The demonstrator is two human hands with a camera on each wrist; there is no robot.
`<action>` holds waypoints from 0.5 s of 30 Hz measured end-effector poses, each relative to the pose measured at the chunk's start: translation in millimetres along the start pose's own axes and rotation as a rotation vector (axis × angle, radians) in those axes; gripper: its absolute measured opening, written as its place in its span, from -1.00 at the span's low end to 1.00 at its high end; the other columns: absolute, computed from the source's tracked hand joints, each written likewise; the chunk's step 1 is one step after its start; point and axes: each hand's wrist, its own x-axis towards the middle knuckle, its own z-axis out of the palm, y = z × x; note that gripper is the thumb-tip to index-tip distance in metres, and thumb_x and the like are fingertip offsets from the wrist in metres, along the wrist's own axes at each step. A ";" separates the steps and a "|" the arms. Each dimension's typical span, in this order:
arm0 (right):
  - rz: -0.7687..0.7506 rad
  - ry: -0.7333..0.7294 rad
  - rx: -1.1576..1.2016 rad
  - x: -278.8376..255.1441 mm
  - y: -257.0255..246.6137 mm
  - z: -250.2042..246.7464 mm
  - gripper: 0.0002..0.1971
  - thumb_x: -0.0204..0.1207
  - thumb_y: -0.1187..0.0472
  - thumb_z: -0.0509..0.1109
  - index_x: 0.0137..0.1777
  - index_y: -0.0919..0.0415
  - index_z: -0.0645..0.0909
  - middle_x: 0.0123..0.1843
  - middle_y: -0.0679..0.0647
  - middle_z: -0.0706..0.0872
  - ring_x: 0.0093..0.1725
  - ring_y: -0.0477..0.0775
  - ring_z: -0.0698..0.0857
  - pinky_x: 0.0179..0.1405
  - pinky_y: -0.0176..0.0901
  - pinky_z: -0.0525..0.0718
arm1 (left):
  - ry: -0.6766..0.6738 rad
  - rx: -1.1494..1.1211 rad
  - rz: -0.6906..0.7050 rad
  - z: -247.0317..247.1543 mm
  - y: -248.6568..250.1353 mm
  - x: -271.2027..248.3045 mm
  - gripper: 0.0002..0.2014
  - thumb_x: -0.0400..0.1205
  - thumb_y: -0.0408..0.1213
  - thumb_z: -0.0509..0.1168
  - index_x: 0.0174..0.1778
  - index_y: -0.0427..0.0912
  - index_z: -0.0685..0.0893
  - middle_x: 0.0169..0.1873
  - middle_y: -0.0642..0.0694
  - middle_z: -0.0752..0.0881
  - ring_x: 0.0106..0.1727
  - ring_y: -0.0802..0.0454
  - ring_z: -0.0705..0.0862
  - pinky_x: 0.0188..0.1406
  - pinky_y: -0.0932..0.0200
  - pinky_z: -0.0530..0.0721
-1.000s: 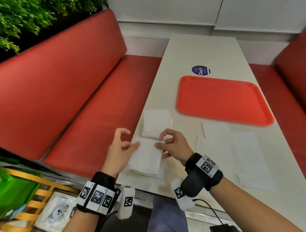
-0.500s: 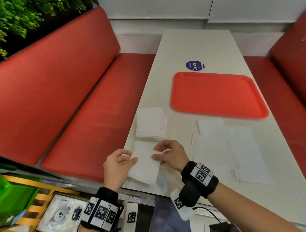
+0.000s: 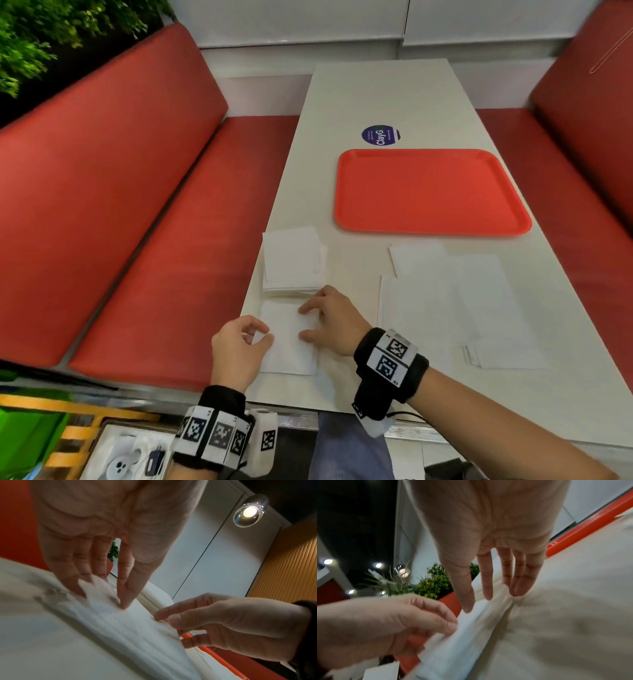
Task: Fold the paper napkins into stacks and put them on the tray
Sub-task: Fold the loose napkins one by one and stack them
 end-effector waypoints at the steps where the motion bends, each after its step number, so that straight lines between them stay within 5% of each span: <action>1: 0.004 0.017 0.027 -6.5 2.5 -6.0 -0.55 0.45 0.05 0.55 0.32 0.12 0.66 0.26 0.05 0.48 0.17 0.03 0.53 0.19 -0.22 0.50 | -0.015 0.049 0.006 -1.2 2.8 -2.0 -0.89 0.46 -0.29 0.56 -0.26 -0.05 0.74 -0.15 -0.04 0.64 -0.13 0.01 0.61 -0.21 0.26 0.47; 5: 0.107 0.166 0.083 -39.3 32.1 -45.0 -0.65 0.48 0.03 0.53 0.25 0.04 0.68 0.19 0.00 0.50 0.08 -0.03 0.57 0.03 -0.32 0.47 | 0.009 0.221 0.145 -0.1 33.6 -15.1 -0.87 0.52 -0.19 0.49 -0.09 0.04 0.68 0.08 0.05 0.43 0.13 0.07 0.35 0.04 0.19 0.38; 7: 0.204 0.262 0.066 -58.1 56.1 -66.1 -0.65 0.49 0.03 0.52 0.26 0.03 0.68 0.21 0.02 0.51 0.06 -0.02 0.59 0.02 -0.31 0.46 | -0.021 0.099 0.267 12.6 54.0 -20.2 -0.88 0.53 -0.25 0.48 -0.10 0.01 0.68 0.04 0.09 0.52 0.09 0.11 0.45 0.03 0.27 0.40; 11: 0.384 0.395 0.122 -91.8 96.3 -94.2 -0.65 0.50 0.10 0.52 0.28 0.08 0.67 0.18 0.07 0.65 0.01 0.01 0.64 -0.05 -0.27 0.47 | -0.353 -0.161 0.232 63.2 89.1 -32.8 -0.93 0.54 -0.39 0.44 -0.12 -0.14 0.76 -0.20 -0.01 0.77 -0.24 0.19 0.69 -0.18 0.31 0.69; 13: 0.431 0.399 0.188 -103.2 107.3 -96.7 -0.67 0.49 0.13 0.53 0.25 0.09 0.69 0.13 0.09 0.71 0.00 0.03 0.68 -0.05 -0.25 0.51 | -0.479 -0.191 0.166 90.0 100.5 -37.3 -0.89 0.52 -0.42 0.43 -0.08 -0.19 0.75 -0.20 -0.10 0.76 -0.28 0.12 0.69 -0.14 0.14 0.78; 15: 0.451 0.394 0.230 -109.6 114.6 -92.4 -0.65 0.47 0.15 0.55 0.25 0.11 0.69 0.11 0.10 0.71 0.01 0.04 0.70 -0.04 -0.25 0.53 | -0.523 -0.124 0.169 111.2 106.7 -37.8 -0.82 0.51 -0.42 0.44 0.00 -0.18 0.70 -0.12 -0.10 0.70 -0.29 0.15 0.63 -0.16 0.30 0.72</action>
